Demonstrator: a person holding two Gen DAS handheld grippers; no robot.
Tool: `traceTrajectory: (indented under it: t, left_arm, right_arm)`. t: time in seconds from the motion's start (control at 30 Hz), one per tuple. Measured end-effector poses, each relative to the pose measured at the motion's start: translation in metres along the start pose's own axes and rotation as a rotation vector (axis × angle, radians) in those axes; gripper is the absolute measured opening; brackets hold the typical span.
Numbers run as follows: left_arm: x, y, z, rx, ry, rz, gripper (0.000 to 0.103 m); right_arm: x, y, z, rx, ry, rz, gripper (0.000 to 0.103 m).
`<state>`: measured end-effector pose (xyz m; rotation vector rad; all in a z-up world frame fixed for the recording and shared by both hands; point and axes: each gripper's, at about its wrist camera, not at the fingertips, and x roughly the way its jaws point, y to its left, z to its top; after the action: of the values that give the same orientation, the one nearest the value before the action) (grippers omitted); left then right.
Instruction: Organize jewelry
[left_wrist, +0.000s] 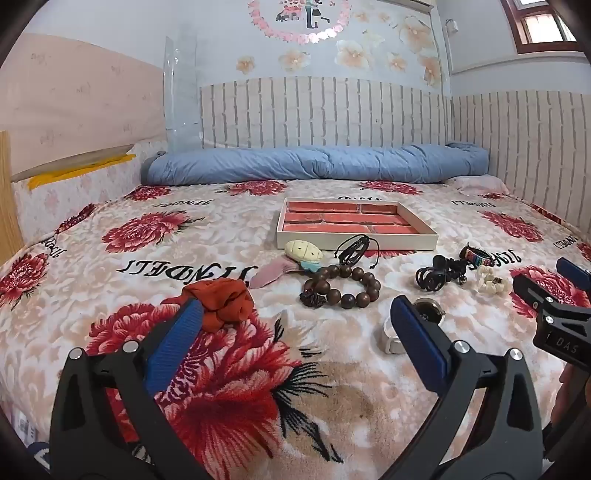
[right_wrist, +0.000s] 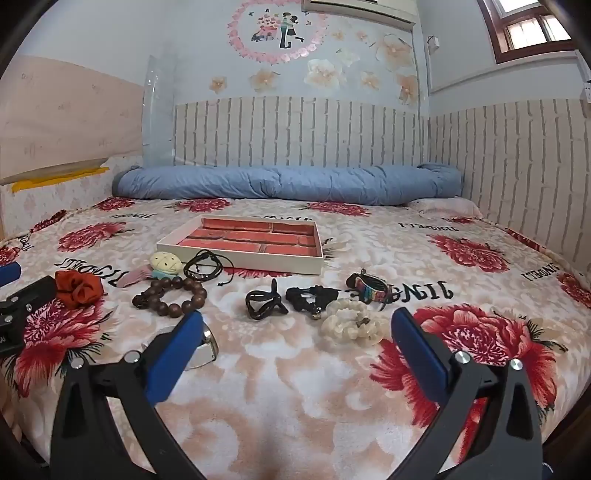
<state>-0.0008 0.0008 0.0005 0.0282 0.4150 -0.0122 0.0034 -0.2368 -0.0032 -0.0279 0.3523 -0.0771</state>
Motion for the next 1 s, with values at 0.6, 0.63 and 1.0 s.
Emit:
traceTrajectory:
  t: [0.6, 0.63, 1.0]
  left_arm:
    - [-0.0056, -0.0004, 0.0032, 0.002, -0.009, -0.002, 0.098]
    - [-0.0059, -0.0003, 0.0035, 0.003, -0.008, -0.003, 0.098]
    - [-0.0052, -0.0007, 0.0026, 0.004, -0.011, -0.008, 0.098]
  right_arm:
    - [-0.0009, -0.0011, 0.0008, -0.005, 0.000, -0.002, 0.099]
    - [-0.0009, -0.0009, 0.0008, -0.005, 0.000, -0.002, 0.099]
    - [0.0009, -0.0013, 0.0000, -0.007, 0.001, -0.004, 0.099]
